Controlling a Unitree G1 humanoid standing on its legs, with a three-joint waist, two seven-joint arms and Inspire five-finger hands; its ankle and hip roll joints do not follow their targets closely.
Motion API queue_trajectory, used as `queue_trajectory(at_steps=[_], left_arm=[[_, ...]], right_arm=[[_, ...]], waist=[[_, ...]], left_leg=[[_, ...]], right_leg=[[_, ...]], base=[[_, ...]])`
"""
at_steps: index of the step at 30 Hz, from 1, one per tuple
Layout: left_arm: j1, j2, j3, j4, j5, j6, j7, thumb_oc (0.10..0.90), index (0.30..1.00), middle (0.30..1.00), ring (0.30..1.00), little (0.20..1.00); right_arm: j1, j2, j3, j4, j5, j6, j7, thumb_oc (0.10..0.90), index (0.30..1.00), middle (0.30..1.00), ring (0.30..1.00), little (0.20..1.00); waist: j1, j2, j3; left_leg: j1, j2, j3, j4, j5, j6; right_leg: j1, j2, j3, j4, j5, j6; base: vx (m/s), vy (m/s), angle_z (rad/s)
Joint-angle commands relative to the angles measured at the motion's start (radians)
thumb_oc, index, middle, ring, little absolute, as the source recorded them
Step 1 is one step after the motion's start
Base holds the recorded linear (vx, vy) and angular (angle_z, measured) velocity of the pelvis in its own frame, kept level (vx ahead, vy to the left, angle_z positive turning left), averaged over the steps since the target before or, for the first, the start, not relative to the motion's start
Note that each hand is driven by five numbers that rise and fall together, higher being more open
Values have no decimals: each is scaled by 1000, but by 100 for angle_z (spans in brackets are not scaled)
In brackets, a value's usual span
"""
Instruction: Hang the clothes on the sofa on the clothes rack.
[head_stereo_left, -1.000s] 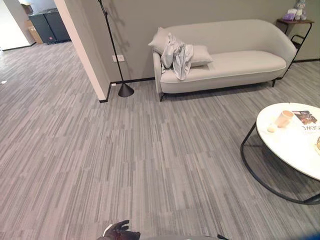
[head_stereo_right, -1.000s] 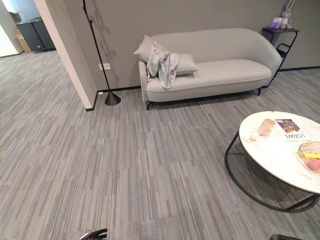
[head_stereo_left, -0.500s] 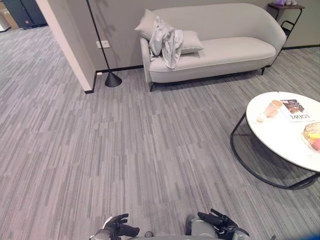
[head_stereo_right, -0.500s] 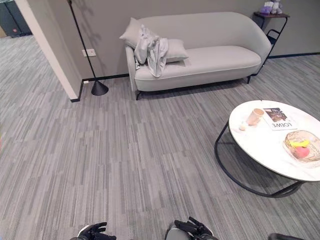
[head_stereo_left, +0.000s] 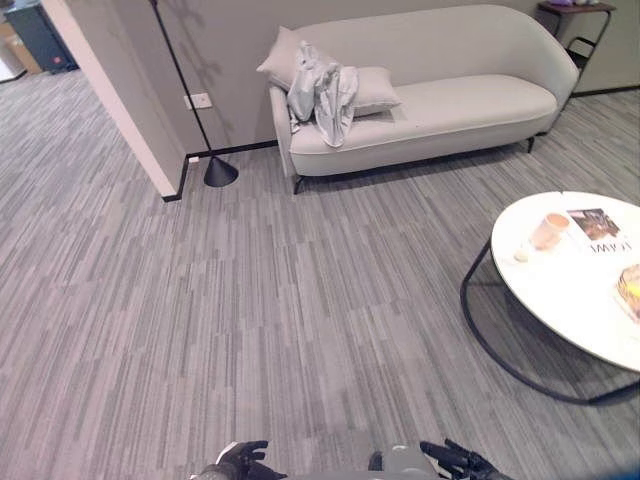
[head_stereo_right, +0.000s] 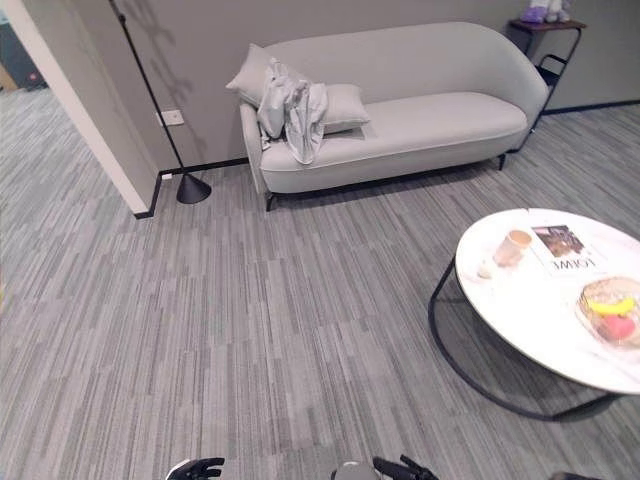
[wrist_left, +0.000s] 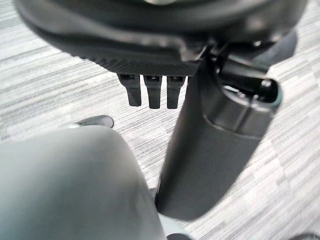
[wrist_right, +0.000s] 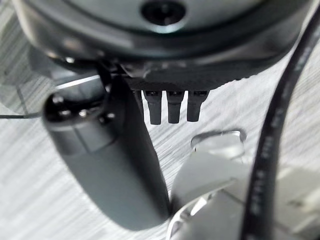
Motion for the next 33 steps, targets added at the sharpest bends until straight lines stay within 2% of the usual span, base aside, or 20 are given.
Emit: queue_trajectory(at_steps=[1, 3, 4, 5, 6, 7, 8, 9, 10, 12, 17, 19, 22, 23, 24, 25, 28, 29, 30, 33], left_arm=[[-18, -7, -37, -52, 1, 6, 21, 800, 900, 900, 900, 900], [-19, -6, -37, -52, 1, 6, 21, 800, 900, 900, 900, 900], [-40, -10, -72, -72, 15, 5, 26, 800, 900, 900, 900, 900], [-41, -9, -72, -72, 15, 5, 26, 800, 900, 900, 900, 900], [-53, -7, -79, -103, -13, -3, 39, 800, 900, 900, 900, 900], [-53, -7, -79, -103, -13, -3, 39, 800, 900, 900, 900, 900], [-43, -3, -47, -113, -86, -13, 38, 800, 900, 900, 900, 900], [-38, -3, -38, -105, -100, -15, 40, 800, 900, 900, 900, 900], [-17, -7, -13, -79, -108, -12, 36, 800, 900, 900, 900, 900], [24, -22, 13, -23, -99, 2, 20, 800, 900, 900, 900, 900], [88, -25, 45, 42, -57, 21, -5, 800, 900, 900, 900, 900], [114, -18, 57, 48, -20, 23, -14, 800, 900, 900, 900, 900], [108, -12, 46, 43, 17, 25, -4, 800, 900, 900, 900, 900], [102, -8, 42, 34, 18, 25, -6, 800, 900, 900, 900, 900], [79, -8, 13, 8, 18, 20, -1, 800, 900, 900, 900, 900], [79, -8, 13, 8, 18, 20, -1, 800, 900, 900, 900, 900], [49, 4, -39, -27, 39, 20, 4, 800, 900, 900, 900, 900], [39, 4, -50, -33, 45, 19, 7, 800, 900, 900, 900, 900], [21, 6, -48, -53, 21, 12, 14, 800, 900, 900, 900, 900], [6, 8, -39, -62, -13, 3, 25, 800, 900, 900, 900, 900]], right_arm=[[-28, 27, 88, -16, -100, -17, -19, 800, 900, 900, 900, 900], [-29, 28, 88, -16, -100, -17, -19, 800, 900, 900, 900, 900], [-75, 7, 111, -21, -120, -13, -39, 800, 900, 900, 900, 900], [-76, 7, 110, -21, -120, -12, -39, 800, 900, 900, 900, 900], [-106, -1, 127, -31, -122, -16, -55, 800, 900, 900, 900, 900], [-106, -1, 127, -31, -122, -16, -55, 800, 900, 900, 900, 900], [-114, 5, 135, -48, -104, -25, -49, 800, 900, 900, 900, 900], [-111, 11, 139, -50, -104, -27, -47, 800, 900, 900, 900, 900], [-103, 23, 151, -44, -123, -35, -43, 800, 900, 900, 900, 900], [-84, 43, 143, -23, -151, -35, -40, 800, 900, 900, 900, 900], [-42, 70, 137, -13, -181, -32, -29, 800, 900, 900, 900, 900], [-15, 74, 127, -2, -213, -27, -20, 800, 900, 900, 900, 900], [-5, 64, 105, 24, -230, -24, -14, 800, 900, 900, 900, 900], [-11, 56, 100, 20, -231, -24, -18, 800, 900, 900, 900, 900], [-25, 43, 90, 17, -232, -26, -23, 800, 900, 900, 900, 900], [-26, 42, 89, 17, -232, -26, -23, 800, 900, 900, 900, 900], [-36, 37, 80, -13, -221, -29, -33, 800, 900, 900, 900, 900], [-35, 38, 85, -28, -220, -31, -37, 800, 900, 900, 900, 900], [-29, 40, 97, -62, -219, -36, -40, 800, 900, 900, 900, 900], [-28, 39, 101, -90, -200, -42, -49, 800, 900, 900, 900, 900]], waist=[[34, -42, 16], [32, -46, 14], [75, -79, 56], [74, -81, 54], [118, -89, 71], [117, -89, 71], [164, -75, 72], [176, -66, 66], [213, -38, 45], [250, -26, 41], [247, -20, 18], [253, -47, -10], [255, -73, -38], [251, -61, -36], [225, -34, -17], [227, -31, -19], [171, 35, 6], [152, 47, 12], [121, 46, 27], [101, 37, 34]], left_leg=[[15, 71, 76, 373, 398, 53], [11, 67, 74, 371, 401, 54], [-120, 38, 115, 492, 302, 95], [-125, 35, 114, 493, 302, 97], [-272, -40, 126, 515, 236, 104], [-272, -40, 126, 515, 236, 104], [-350, -112, 159, 328, 203, 120], [-341, -127, 167, 205, 205, 128], [-362, -165, 172, -40, 260, 125], [-405, -188, 147, -192, 311, 103], [-366, -199, 146, -203, 332, 124], [-340, -219, 147, -161, 313, 153], [-273, -255, 186, -161, 250, 192], [-252, -252, 185, -162, 233, 200], [-179, -263, 190, -163, 180, 230], [-182, -259, 191, -162, 180, 230], [-79, -243, 177, -182, 133, 260], [-48, -241, 164, -191, 123, 259], [3, -243, 131, -199, 102, 246], [42, -241, 99, -201, 66, 223]], right_leg=[[73, 3, 114, -345, 295, 65], [70, -1, 112, -345, 295, 65], [123, -4, 141, -345, 264, 52], [120, -6, 140, -345, 265, 53], [157, -7, 176, -345, 233, 59], [156, -7, 176, -345, 233, 59], [197, 9, 208, -345, 204, 72], [210, 15, 214, -345, 187, 79], [249, 53, 227, -345, 155, 80], [332, 78, 258, -345, 102, 67], [408, 86, 282, -345, 59, 66], [432, 54, 299, -283, 50, 84], [394, 12, 286, -83, 190, 158], [344, 10, 280, 13, 233, 180], [258, -22, 232, 258, 378, 236], [255, -18, 234, 256, 381, 235], [115, -68, 157, 493, 371, 210], [67, -81, 134, 518, 323, 191], [10, -92, 109, 389, 258, 165], [-25, -89, 109, 192, 217, 145]], base=[[541, -549, 21], [287, -315, 3], [228, -220, -22], [417, -283, -14], [184, -60, 3], [514, -46, 6], [460, 49, -27], [809, 116, -33], [496, 97, -43], [599, 61, -58], [502, 83, -39], [634, 174, -48], [335, 126, -38], [517, 279, -34], [337, 214, -26], [328, 240, -6], [292, 209, 24], [583, 114, 17], [443, 22, 20], [407, -143, 25]])
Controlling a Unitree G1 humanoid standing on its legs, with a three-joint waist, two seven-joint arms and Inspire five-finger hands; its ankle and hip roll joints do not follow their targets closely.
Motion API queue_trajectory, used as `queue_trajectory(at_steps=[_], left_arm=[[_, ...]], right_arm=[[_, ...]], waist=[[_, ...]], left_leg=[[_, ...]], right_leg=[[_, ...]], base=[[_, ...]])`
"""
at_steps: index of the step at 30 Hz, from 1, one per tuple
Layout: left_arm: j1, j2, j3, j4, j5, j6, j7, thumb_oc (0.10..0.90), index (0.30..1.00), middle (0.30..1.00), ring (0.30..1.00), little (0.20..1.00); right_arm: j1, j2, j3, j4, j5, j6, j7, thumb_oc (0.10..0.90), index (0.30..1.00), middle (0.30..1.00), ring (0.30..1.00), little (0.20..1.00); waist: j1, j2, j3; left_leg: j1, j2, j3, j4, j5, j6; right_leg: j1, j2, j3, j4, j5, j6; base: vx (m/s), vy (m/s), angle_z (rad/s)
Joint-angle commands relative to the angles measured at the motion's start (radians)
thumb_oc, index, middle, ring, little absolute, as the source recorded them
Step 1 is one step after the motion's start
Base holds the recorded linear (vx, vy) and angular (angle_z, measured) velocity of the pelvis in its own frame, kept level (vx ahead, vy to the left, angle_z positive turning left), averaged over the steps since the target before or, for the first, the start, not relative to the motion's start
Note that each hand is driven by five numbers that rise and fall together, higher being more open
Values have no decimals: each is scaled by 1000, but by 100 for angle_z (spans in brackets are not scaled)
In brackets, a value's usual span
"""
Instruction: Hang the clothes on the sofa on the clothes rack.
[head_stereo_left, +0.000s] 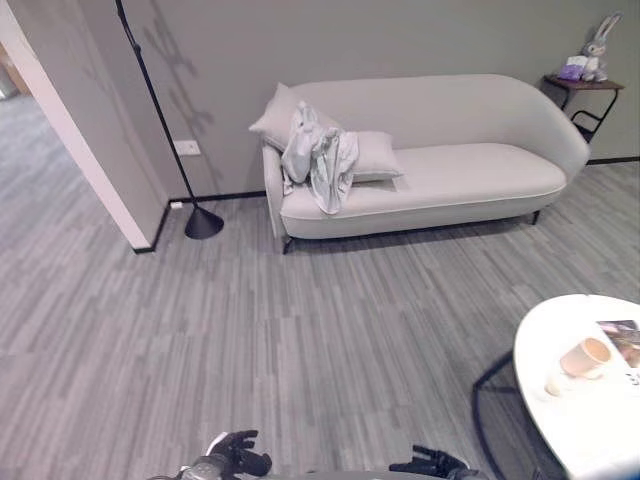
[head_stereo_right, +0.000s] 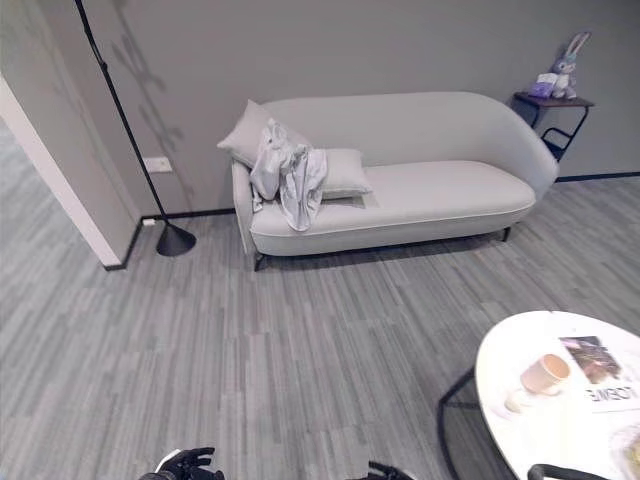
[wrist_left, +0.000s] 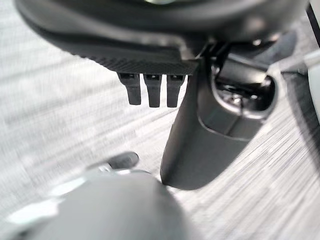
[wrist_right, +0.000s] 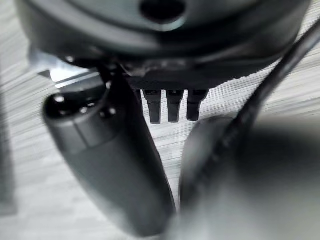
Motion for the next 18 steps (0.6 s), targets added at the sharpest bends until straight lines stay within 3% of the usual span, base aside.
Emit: queue_trajectory(at_steps=[1, 2, 3, 4, 5, 6, 9, 10, 11, 13, 14, 15, 16, 17, 18], left_arm=[[-26, -13, 14, 0, -29, -31, 16, 800, 900, 900, 900, 900], [-26, -13, 14, 0, -29, -31, 16, 800, 900, 900, 900, 900], [-44, -22, 10, 8, -8, -42, 23, 800, 900, 900, 900, 900], [-44, -27, 8, 21, 8, -45, 28, 800, 900, 900, 900, 900], [-44, -29, 8, 22, 9, -46, 29, 800, 900, 900, 900, 900], [-32, -39, 13, 55, 29, -39, 22, 800, 900, 900, 900, 900], [-18, -41, 23, 65, 28, -41, 22, 800, 900, 900, 900, 900], [16, -36, 62, 92, 21, -29, 25, 800, 900, 900, 900, 900], [19, -32, 80, 96, 8, -25, 22, 800, 900, 900, 900, 900], [19, -31, 80, 96, 8, -25, 22, 800, 900, 900, 900, 900], [30, -27, 105, 96, -17, -22, 33, 800, 900, 900, 900, 900], [30, -27, 105, 96, -17, -22, 33, 800, 900, 900, 900, 900], [35, -15, 109, 76, -26, -24, 35, 800, 900, 900, 900, 900], [31, -4, 108, 46, -38, -29, 45, 800, 900, 900, 900, 900], [27, 0, 99, 12, -31, -34, 53, 800, 900, 900, 900, 900]], right_arm=[[17, 11, -13, -3, 8, -6, -8, 800, 900, 900, 900, 900], [17, 11, -13, -3, 8, -6, -8, 800, 900, 900, 900, 900], [11, 12, -28, 3, 33, 0, -8, 800, 900, 900, 900, 900], [11, 12, -39, 8, 40, 2, -9, 800, 900, 900, 900, 900], [12, 10, -39, 8, 40, 2, -9, 800, 900, 900, 900, 900], [20, 17, -57, 20, 50, 11, -7, 800, 900, 900, 900, 900], [26, 21, -53, 14, 46, 9, -7, 800, 900, 900, 900, 900], [21, 22, -42, -1, 38, 3, -11, 800, 900, 900, 900, 900], [13, 19, -38, -17, 39, -1, -19, 800, 900, 900, 900, 900], [12, 19, -38, -17, 39, -1, -19, 800, 900, 900, 900, 900], [-10, 13, -11, -93, 52, -17, -35, 800, 900, 900, 900, 900], [-10, 13, -11, -93, 52, -17, -35, 800, 900, 900, 900, 900], [-23, -8, 8, -205, 44, -30, -58, 800, 900, 900, 900, 900], [-31, -32, 7, -301, 34, -39, -84, 800, 900, 900, 900, 900], [-35, -61, 6, -412, 2, -40, -106, 800, 900, 900, 900, 900]], waist=[[-9, -21, 34], [-10, -21, 34], [-41, -41, 36], [-60, -45, 35], [-57, -37, 39], [-66, -48, 24], [-66, -58, 21], [-61, -58, 6], [-52, -47, 6], [-54, -51, 4], [-44, -59, 3], [-45, -60, 3], [-29, -89, 13], [-11, -107, 33], [2, -122, 48]], left_leg=[[32, -1, -44, 0, -30, -101], [33, -1, -45, 0, -30, -101], [85, 12, -89, -2, -87, -132], [118, 27, -108, -2, -114, -146], [126, 35, -104, -2, -121, -146], [183, 72, -126, -2, -151, -174], [198, 80, -133, -2, -152, -180], [220, 156, -162, 39, -73, -211], [197, 189, -159, 103, -14, -231], [193, 186, -162, 102, -10, -230], [120, 212, -155, 285, 129, -264], [120, 212, -155, 285, 129, -264], [25, 222, -113, 480, 202, -249], [-53, 232, -98, 600, 237, -237], [-84, 268, -38, 640, 236, -219]], right_leg=[[48, 19, -17, -529, 282, -4], [49, 20, -17, -531, 282, -4], [2, -16, 47, -799, 356, 30], [-36, -37, 90, -870, 404, 51], [-26, -28, 89, -878, 405, 52], [-68, -52, 83, -891, 440, 79], [-38, -55, 67, -891, 478, 80], [-9, -13, 64, -843, 483, 58], [7, 16, 55, -832, 462, 43], [4, 12, 54, -832, 462, 44], [73, 36, 8, -856, 435, 13], [73, 36, 7, -856, 435, 13], [137, 48, -2, -877, 392, -24], [175, 57, -3, -884, 377, -49], [206, 65, -10, -891, 356, -64]], base=[[372, -169, 36], [584, -283, 34], [629, -255, 29], [645, -253, 44], [810, -298, 57], [579, -226, 58], [546, -268, 72], [662, -398, 78], [656, -399, 66], [213, -165, 36], [307, -241, 8], [530, -443, 1], [307, -335, 22], [424, -471, 29], [297, -376, -3]])
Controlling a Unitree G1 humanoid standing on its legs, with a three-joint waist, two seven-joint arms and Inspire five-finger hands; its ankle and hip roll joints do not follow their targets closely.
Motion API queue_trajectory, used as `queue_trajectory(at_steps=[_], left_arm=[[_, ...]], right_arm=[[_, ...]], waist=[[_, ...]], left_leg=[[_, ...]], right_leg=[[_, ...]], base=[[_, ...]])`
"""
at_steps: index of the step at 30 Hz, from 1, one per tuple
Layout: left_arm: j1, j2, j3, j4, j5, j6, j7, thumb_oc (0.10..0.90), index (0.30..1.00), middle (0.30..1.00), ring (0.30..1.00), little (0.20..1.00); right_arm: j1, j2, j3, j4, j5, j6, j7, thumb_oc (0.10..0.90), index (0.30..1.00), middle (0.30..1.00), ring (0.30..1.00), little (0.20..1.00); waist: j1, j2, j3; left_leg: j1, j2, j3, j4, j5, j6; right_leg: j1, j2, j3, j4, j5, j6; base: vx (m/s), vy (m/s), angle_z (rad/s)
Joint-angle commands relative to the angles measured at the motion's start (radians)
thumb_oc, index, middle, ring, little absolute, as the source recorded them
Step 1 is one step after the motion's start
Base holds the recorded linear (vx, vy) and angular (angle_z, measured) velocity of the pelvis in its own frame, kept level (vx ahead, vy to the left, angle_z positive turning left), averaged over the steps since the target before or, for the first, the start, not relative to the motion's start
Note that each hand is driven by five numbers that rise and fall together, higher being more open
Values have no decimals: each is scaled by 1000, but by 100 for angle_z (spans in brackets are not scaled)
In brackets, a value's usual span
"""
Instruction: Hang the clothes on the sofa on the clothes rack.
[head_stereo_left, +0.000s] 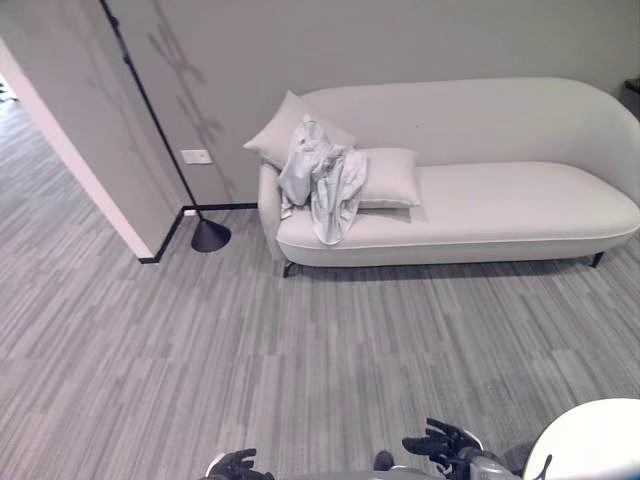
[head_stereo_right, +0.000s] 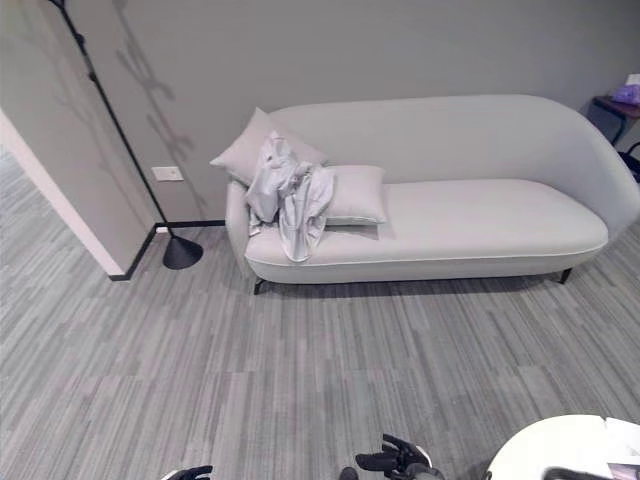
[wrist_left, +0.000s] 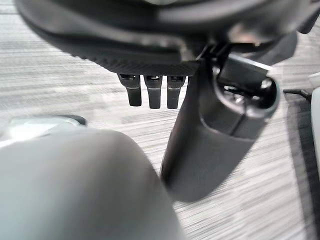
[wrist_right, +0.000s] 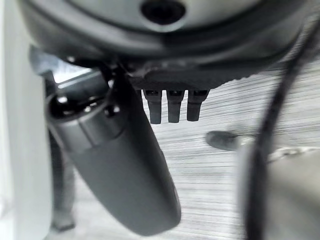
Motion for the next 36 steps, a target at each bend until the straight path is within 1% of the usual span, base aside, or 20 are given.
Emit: queue_trajectory(at_steps=[1, 3, 4, 5, 7, 8, 9, 10, 16, 18, 20, 21, 22, 24, 27, 30, 31, 32, 34, 36], left_arm=[[-2, 9, -118, -74, 25, -6, 33, 800, 900, 900, 900, 900], [-5, 10, -131, -102, 28, -12, 40, 800, 900, 900, 900, 900], [-9, 14, -140, -150, 18, -17, 45, 800, 900, 900, 900, 900], [-5, 16, -134, -152, 11, -19, 46, 800, 900, 900, 900, 900], [8, 6, -112, -130, -1, -12, 45, 800, 900, 900, 900, 900], [8, 6, -112, -130, -1, -12, 45, 800, 900, 900, 900, 900], [23, -7, -70, -99, -44, 4, 41, 800, 900, 900, 900, 900], [27, -14, -51, -78, -62, 8, 44, 800, 900, 900, 900, 900], [46, -20, 27, -32, -120, 18, 50, 800, 900, 900, 900, 900], [80, -12, 84, 16, -120, 28, 57, 800, 900, 900, 900, 900], [88, 5, 42, 13, -6, 31, 65, 800, 900, 900, 900, 900], [88, 5, 42, 13, -5, 31, 65, 800, 900, 900, 900, 900], [80, 30, -39, -43, 82, 19, 54, 800, 900, 900, 900, 900], [60, 54, -90, -86, 100, 12, 62, 800, 900, 900, 900, 900], [28, 71, -131, -123, 118, 10, 71, 800, 900, 900, 900, 900], [-5, 64, -129, -133, 82, 4, 82, 800, 900, 900, 900, 900], [-28, 52, -144, -143, 80, 1, 92, 800, 900, 900, 900, 900], [-29, 52, -144, -143, 80, 1, 92, 800, 900, 900, 900, 900], [-59, 32, -184, -122, 121, -2, 99, 800, 900, 900, 900, 900], [-60, 32, -185, -120, 121, -2, 99, 800, 900, 900, 900, 900]], right_arm=[[-95, -77, -9, -259, -69, -108, -68, 800, 900, 900, 900, 900], [-100, -112, -14, -327, -96, -116, -87, 800, 900, 900, 900, 900], [-118, -168, -25, -432, -139, -134, -115, 800, 900, 900, 900, 900], [-127, -190, -36, -463, -171, -141, -132, 800, 900, 900, 900, 900], [-136, -223, -67, -519, -255, -131, -183, 800, 900, 900, 900, 900], [-135, -223, -68, -521, -256, -130, -184, 800, 900, 900, 900, 900], [-152, -237, -86, -565, -315, -110, -223, 800, 900, 900, 900, 900], [-155, -238, -90, -576, -335, -109, -230, 800, 900, 900, 900, 900], [-159, -226, -96, -621, -396, -103, -265, 800, 900, 900, 900, 900], [-155, -199, -105, -657, -446, -94, -282, 800, 900, 900, 900, 900], [-145, -203, -121, -660, -488, -86, -296, 800, 900, 900, 900, 900], [-145, -203, -122, -660, -488, -86, -296, 800, 900, 900, 900, 900], [-173, -219, -143, -654, -502, -93, -331, 800, 900, 900, 900, 900], [-216, -223, -140, -639, -517, -88, -358, 800, 900, 900, 900, 900], [-247, -240, -142, -647, -551, -68, -391, 800, 900, 900, 900, 900], [-232, -254, -168, -697, -542, -60, -418, 800, 900, 900, 900, 900], [-224, -269, -197, -699, -533, -55, -447, 800, 900, 900, 900, 900], [-225, -269, -198, -699, -533, -55, -447, 800, 900, 900, 900, 900], [-230, -268, -240, -662, -440, -73, -482, 800, 900, 900, 900, 900], [-230, -269, -241, -660, -438, -76, -482, 800, 900, 900, 900, 900]], waist=[[42, -46, 73], [58, -53, 85], [87, -49, 92], [96, -38, 89], [119, -30, 75], [118, -32, 77], [145, -10, 64], [161, -9, 62], [199, -10, 48], [239, -30, 12], [243, -70, -12], [247, -69, -16], [235, -62, -21], [211, -33, 0], [163, 12, 16], [105, 14, 31], [78, 0, 35], [76, 2, 35], [51, -18, 32], [49, -17, 33]], left_leg=[[-36, 38, 170, 44, 135, 78], [-98, 32, 204, 78, 102, 78], [-204, -18, 272, 13, 36, 82], [-213, -19, 293, -69, 21, 83], [-249, -12, 365, -295, 36, 78], [-242, -17, 366, -304, 40, 78], [-231, -29, 380, -541, 129, 68], [-247, -37, 367, -614, 150, 66], [-321, -28, 329, -653, 174, 39], [-298, -44, 300, -575, 190, 66], [-264, -98, 340, -535, 134, 114], [-267, -96, 344, -535, 134, 115], [-191, -158, 363, -565, 71, 169], [-109, -184, 358, -584, 29, 206], [-5, -185, 319, -638, -3, 221], [43, -204, 241, -653, -15, 200], [63, -213, 187, -654, -37, 179], [61, -211, 185, -654, -33, 178], [82, -217, 125, -654, -70, 163], [85, -215, 121, -654, -72, 163]], right_leg=[[47, -81, 37, -56, 76, 84], [66, -82, 39, -56, 56, 83], [100, -78, 39, -56, 14, 91], [111, -74, 33, -56, -4, 100], [155, -73, 4, -56, -46, 115], [158, -76, 4, -56, -47, 116], [206, -58, -10, -56, -71, 124], [230, -53, -17, -56, -83, 125], [310, -39, -15, -56, -122, 126], [373, -69, 21, -18, -170, 144], [350, -147, 16, 102, -44, 184], [346, -146, 20, 100, -40, 185], [262, -196, 26, 333, 103, 214], [181, -242, 16, 539, 201, 230], [39, -219, -12, 642, 115, 197], [-34, -120, 19, 472, 1, 164], [-49, -77, 72, 238, -21, 153], [-45, -74, 69, 225, -11, 152], [-81, -52, 169, 72, 47, 166], [-73, -51, 164, 63, 49, 165]], base=[[301, -300, -13], [248, -119, -11], [330, 19, 10], [453, 56, 11], [329, 101, -6], [461, 162, 6], [458, 162, 35], [451, 163, 43], [340, 110, 20], [863, 376, -27], [380, 297, -22], [406, 484, 9], [390, 517, 17], [409, 503, 43], [380, 275, 42], [320, -49, 70], [292, -118, 100], [314, -151, 130], [285, -124, 113], [166, -79, 90]])
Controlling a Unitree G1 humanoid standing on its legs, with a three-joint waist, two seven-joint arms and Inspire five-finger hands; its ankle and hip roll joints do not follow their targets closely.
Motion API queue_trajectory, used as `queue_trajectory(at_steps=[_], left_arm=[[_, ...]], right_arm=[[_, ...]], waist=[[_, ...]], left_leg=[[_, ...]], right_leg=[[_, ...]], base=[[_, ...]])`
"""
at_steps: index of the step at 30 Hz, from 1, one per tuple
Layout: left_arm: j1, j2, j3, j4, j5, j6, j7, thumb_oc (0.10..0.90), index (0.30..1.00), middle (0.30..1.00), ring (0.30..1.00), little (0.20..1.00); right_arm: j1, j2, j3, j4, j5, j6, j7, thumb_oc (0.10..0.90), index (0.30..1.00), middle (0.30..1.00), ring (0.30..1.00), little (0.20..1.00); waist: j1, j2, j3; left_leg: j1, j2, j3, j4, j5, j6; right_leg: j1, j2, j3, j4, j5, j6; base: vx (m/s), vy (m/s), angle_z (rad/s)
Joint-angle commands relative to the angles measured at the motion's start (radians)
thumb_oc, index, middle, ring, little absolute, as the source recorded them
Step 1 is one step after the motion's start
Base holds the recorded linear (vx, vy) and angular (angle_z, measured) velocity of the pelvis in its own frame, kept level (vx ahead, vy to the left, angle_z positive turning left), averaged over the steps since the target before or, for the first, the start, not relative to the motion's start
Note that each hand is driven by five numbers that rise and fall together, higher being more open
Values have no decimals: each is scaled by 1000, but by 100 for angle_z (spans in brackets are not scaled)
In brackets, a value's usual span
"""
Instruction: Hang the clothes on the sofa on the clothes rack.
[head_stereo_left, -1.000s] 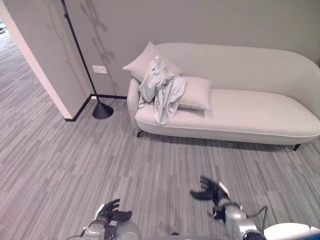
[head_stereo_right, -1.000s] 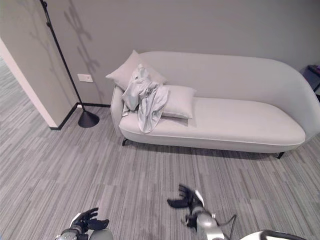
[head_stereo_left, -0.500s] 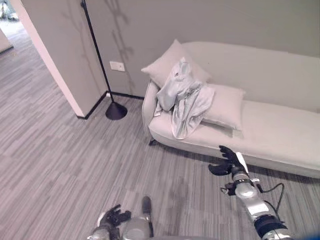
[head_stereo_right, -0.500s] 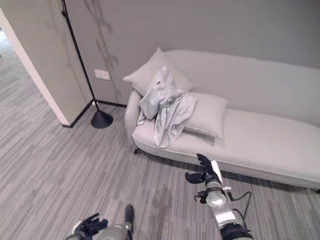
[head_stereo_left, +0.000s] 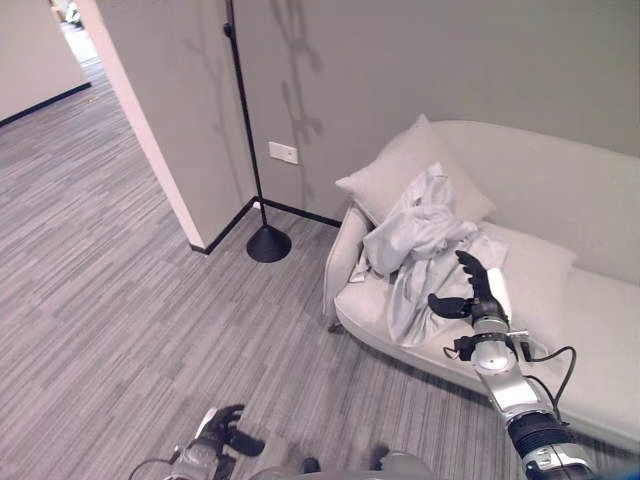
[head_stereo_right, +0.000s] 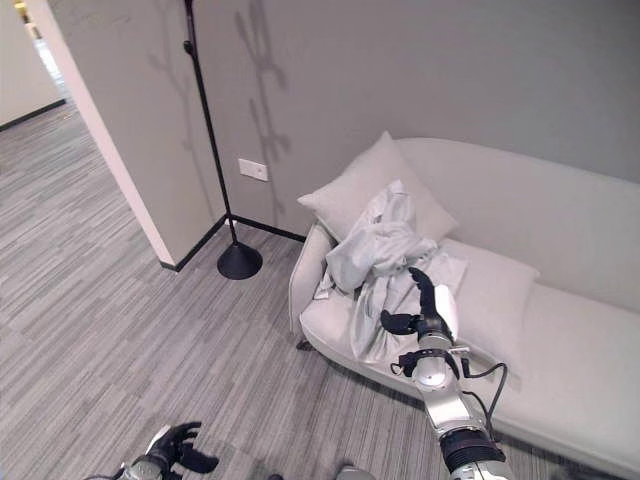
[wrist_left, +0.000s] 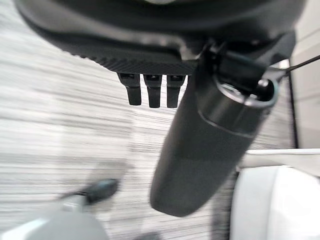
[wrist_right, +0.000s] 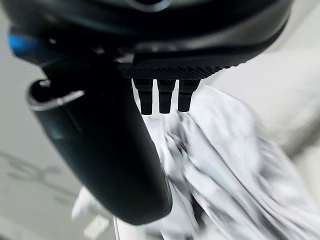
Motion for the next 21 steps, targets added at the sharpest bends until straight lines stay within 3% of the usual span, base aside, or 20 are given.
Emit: queue_trajectory(at_steps=[1, 5, 7, 10, 12, 13, 18, 21], left_arm=[[19, -2, -27, 21, 45, -23, 9, 800, 900, 900, 900, 900], [76, -28, 43, 96, -40, -1, 14, 800, 900, 900, 900, 900], [110, -49, 99, 166, -68, 29, 20, 800, 900, 900, 900, 900], [117, -49, 132, 161, -97, 30, 38, 800, 900, 900, 900, 900], [120, -57, 123, 151, -95, 31, 41, 800, 900, 900, 900, 900], [118, -64, 80, 142, -59, 32, 36, 800, 900, 900, 900, 900], [106, -66, 27, 132, -28, 37, 24, 800, 900, 900, 900, 900], [108, -65, 17, 125, -24, 38, 16, 800, 900, 900, 900, 900]], right_arm=[[-121, -85, -96, -12, 97, -79, -91, 800, 900, 900, 900, 900], [-163, -46, -123, 65, 256, -115, -133, 800, 900, 900, 900, 900], [-122, -5, -187, -25, 344, -153, -181, 800, 900, 900, 900, 900], [-60, 18, -227, -94, 375, -171, -196, 800, 900, 900, 900, 900], [-39, 30, -247, -93, 427, -188, -201, 800, 900, 900, 900, 900], [-60, 48, -245, -29, 592, -246, -164, 800, 900, 900, 900, 900], [-100, 67, -184, 30, 724, -248, -84, 800, 900, 900, 900, 900], [-101, 79, -158, 83, 723, -222, -63, 800, 900, 900, 900, 900]], waist=[[33, -23, -20], [61, -33, -54], [64, -43, -56], [57, -47, -57], [55, -49, -61], [56, -44, -77], [54, -39, -76], [58, -34, -77]], left_leg=[[-18, 62, 116, 1, -8, -66], [14, 83, 92, 1, -28, -86], [19, 108, 75, 24, -27, -107], [14, 116, 62, 44, -32, -117], [18, 122, 52, 42, -30, -125], [40, 141, 56, 14, -22, -139], [45, 154, 67, 3, -14, -152], [51, 162, 68, 2, -24, -156]], right_leg=[[114, -2, -35, -12, 122, -6], [195, 24, -66, -79, 124, -27], [221, 40, -93, -76, 111, -47], [235, 45, -120, -78, 101, -55], [257, 47, -139, -98, 98, -58], [270, 58, -150, -113, 85, -59], [269, 64, -142, -113, 77, -64], [276, 69, -139, -113, 66, -66]], base=[[222, -139, 69], [290, -181, 21], [205, -187, 27], [97, -93, 30], [108, -78, 24], [75, -46, 41], [48, -22, 6], [42, -4, -6]])
